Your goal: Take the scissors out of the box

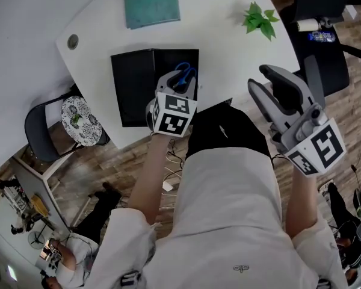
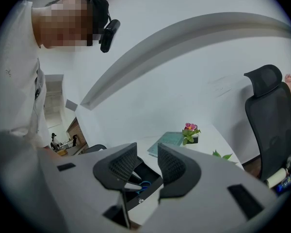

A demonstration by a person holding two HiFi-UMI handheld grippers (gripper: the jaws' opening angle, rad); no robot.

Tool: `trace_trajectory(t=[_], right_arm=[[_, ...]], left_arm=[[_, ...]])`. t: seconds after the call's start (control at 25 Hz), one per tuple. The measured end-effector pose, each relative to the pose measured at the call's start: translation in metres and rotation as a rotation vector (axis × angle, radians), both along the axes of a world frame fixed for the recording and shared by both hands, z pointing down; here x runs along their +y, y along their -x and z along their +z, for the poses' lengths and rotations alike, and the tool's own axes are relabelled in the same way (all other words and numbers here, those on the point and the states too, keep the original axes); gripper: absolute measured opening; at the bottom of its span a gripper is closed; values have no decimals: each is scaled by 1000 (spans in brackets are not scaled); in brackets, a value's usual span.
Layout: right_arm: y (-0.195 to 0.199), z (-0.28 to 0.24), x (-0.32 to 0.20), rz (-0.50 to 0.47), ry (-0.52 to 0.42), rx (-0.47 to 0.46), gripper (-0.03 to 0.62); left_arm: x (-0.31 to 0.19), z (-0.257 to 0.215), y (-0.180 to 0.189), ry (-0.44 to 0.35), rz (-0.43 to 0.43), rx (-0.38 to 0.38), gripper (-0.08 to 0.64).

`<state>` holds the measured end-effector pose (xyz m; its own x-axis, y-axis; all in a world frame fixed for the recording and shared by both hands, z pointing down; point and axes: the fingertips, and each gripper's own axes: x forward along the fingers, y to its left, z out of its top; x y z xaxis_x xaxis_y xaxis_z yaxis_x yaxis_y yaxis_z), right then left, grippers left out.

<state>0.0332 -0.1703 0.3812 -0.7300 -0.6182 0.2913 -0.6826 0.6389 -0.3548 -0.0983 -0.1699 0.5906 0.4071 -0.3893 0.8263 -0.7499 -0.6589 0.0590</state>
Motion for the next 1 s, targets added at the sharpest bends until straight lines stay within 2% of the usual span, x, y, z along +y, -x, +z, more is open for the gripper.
trace_trajectory(t=[0.2, 0.52, 0.64, 0.84, 1.0], right_arm=[[-1, 11, -5, 25, 28, -11, 141], [-1, 18, -12, 49, 44, -21, 141], [-2, 20, -14, 55, 47, -23, 141], [-2, 22, -16, 66, 55, -21, 141], [-2, 22, -20, 77, 56, -23, 141]], left_arm=[[-3, 13, -4, 73, 11, -51, 123], [-5, 26, -4, 135, 3, -119, 121], [-8, 28, -6, 149, 7, -112, 111], [-9, 39, -7, 223, -12, -63, 92], [-10, 39, -7, 219, -14, -68, 92]])
